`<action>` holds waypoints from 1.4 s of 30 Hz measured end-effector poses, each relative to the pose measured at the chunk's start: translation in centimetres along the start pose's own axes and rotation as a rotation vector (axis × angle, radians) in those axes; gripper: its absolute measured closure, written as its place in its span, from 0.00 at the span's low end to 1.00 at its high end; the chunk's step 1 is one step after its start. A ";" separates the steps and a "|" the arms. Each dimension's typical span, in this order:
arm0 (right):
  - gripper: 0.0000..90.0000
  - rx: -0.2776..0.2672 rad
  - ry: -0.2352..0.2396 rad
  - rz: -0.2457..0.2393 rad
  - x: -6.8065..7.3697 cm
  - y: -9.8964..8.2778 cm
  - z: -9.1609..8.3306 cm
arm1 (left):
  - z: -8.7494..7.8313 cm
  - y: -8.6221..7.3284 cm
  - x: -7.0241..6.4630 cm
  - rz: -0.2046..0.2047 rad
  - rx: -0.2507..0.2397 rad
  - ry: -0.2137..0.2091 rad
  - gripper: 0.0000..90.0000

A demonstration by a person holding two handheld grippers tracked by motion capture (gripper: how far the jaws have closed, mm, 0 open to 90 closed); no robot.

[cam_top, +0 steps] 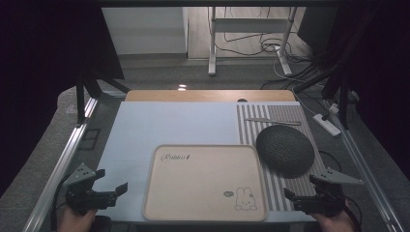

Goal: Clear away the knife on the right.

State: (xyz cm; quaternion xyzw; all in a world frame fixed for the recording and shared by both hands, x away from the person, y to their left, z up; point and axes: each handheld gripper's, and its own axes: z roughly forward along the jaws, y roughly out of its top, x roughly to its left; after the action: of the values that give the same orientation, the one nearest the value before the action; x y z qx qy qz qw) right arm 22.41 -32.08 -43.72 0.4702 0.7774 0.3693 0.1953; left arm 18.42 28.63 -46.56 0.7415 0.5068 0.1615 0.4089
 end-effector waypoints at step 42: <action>0.00 0.005 0.003 -0.047 -1.0 2.4 4.1 | 0.2 0.1 0.2 -0.012 0.019 -0.013 0.00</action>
State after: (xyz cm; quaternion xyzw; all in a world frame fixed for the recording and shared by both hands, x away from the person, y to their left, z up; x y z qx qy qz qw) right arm 26.97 -30.64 -44.57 0.4517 0.7896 0.3633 0.2013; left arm 18.74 28.66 -46.62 0.7433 0.5101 0.1497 0.4061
